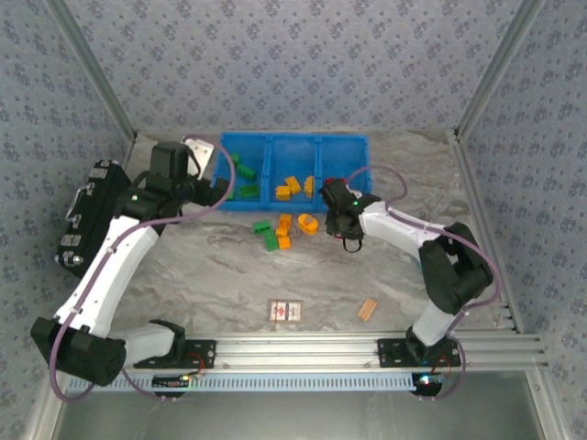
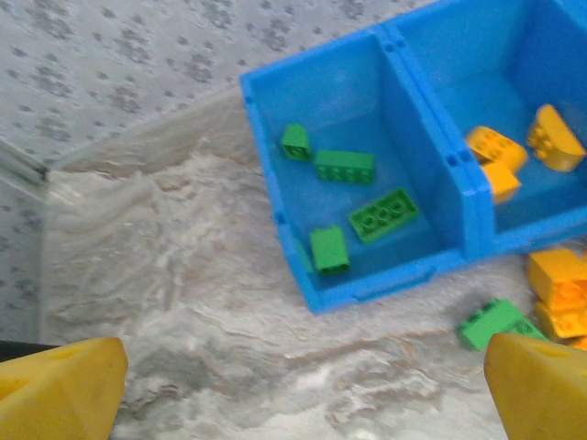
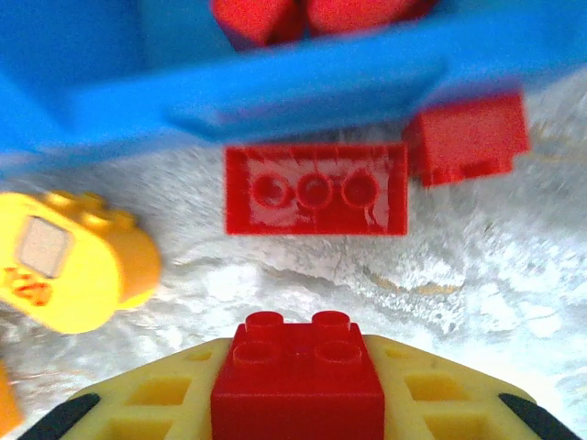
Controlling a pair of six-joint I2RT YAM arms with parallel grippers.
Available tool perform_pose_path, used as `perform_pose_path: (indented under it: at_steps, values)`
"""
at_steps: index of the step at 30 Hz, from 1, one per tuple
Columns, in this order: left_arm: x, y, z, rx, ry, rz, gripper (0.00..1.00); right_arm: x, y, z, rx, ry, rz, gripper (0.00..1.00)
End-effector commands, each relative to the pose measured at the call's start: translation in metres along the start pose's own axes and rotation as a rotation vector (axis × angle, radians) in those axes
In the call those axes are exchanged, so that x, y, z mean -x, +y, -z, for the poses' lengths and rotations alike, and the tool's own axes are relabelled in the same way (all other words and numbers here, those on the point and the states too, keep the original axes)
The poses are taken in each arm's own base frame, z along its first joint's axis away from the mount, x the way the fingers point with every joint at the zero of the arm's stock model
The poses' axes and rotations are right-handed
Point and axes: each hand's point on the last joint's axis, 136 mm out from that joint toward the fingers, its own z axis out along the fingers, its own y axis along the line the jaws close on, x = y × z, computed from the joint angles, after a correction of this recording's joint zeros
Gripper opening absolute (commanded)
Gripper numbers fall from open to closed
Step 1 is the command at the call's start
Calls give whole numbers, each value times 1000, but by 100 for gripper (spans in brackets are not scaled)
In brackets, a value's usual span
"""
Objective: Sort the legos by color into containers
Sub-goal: Pick up the lego from the center of the table, then place the lego in the container.
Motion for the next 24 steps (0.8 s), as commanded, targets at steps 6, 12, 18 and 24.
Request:
perform_pose_path:
  at_steps: [6, 12, 18, 24]
  values:
    - [8, -11, 28, -123, -165, 213, 100, 88, 14, 41, 40, -180, 85, 32]
    - [0, -16, 25, -152, -129, 249, 100, 128, 20, 28, 108, -215, 49, 32]
    - [-49, -47, 16, -287, -6, 429, 100, 142, 26, -7, 80, -171, 101, 33]
    - [-123, -58, -9, -191, 186, 573, 100, 148, 32, -33, 77, -154, 111, 44]
